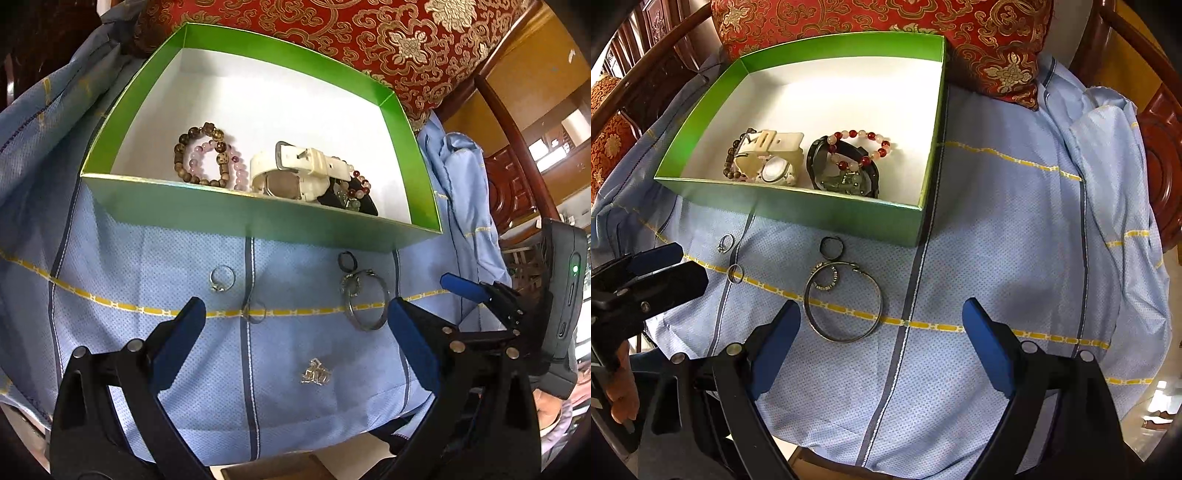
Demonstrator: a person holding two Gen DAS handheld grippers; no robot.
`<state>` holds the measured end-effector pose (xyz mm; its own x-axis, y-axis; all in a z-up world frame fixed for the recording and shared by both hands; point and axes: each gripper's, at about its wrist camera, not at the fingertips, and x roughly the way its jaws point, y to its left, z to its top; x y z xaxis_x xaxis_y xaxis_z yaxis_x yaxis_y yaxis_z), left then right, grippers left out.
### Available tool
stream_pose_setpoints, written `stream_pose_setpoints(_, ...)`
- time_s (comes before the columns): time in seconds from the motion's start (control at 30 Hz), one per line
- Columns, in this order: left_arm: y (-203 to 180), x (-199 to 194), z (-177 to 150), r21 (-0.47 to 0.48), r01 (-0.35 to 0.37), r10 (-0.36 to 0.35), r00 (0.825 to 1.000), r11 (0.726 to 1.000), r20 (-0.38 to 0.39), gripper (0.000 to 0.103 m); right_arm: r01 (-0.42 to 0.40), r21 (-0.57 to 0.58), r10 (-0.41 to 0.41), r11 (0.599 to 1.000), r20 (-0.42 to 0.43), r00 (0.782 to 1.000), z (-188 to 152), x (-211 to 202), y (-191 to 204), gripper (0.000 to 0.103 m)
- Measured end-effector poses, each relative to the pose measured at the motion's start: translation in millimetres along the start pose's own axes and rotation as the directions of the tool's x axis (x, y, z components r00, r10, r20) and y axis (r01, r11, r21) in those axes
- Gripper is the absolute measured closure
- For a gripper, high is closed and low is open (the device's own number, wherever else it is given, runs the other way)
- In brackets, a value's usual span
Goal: Organize jewelry
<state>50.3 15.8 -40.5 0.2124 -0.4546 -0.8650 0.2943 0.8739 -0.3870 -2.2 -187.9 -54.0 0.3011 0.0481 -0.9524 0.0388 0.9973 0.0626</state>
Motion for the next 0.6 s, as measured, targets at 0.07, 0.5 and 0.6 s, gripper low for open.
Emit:
stream_pose_setpoints(0.07,-5.3,-0.6,0.1,0.052,-0.054,0.054,0.998,0.997,0.012,0.006,0.004,0.001,-0.004,1.000,-0.001,1.000,-0.7,0.0,0.9,0.016)
stream_pose_setpoints(0.5,-7.6,-0.4,0.1,0.085,-0.175,0.172,0.984,0.981,0.045,0.009,-0.011,-0.054,0.008,0.999,-0.058,0.998,-5.2,20.2,13.7,0.016)
stream_pose_setpoints(0.6,-5.9,4.4,-1.1,0.078,-0.186,0.185,0.982,0.979,0.019,0.008,0.028,-0.114,-0.039,0.993,-0.092,0.995,-8.4,36.8,27.7,0.016)
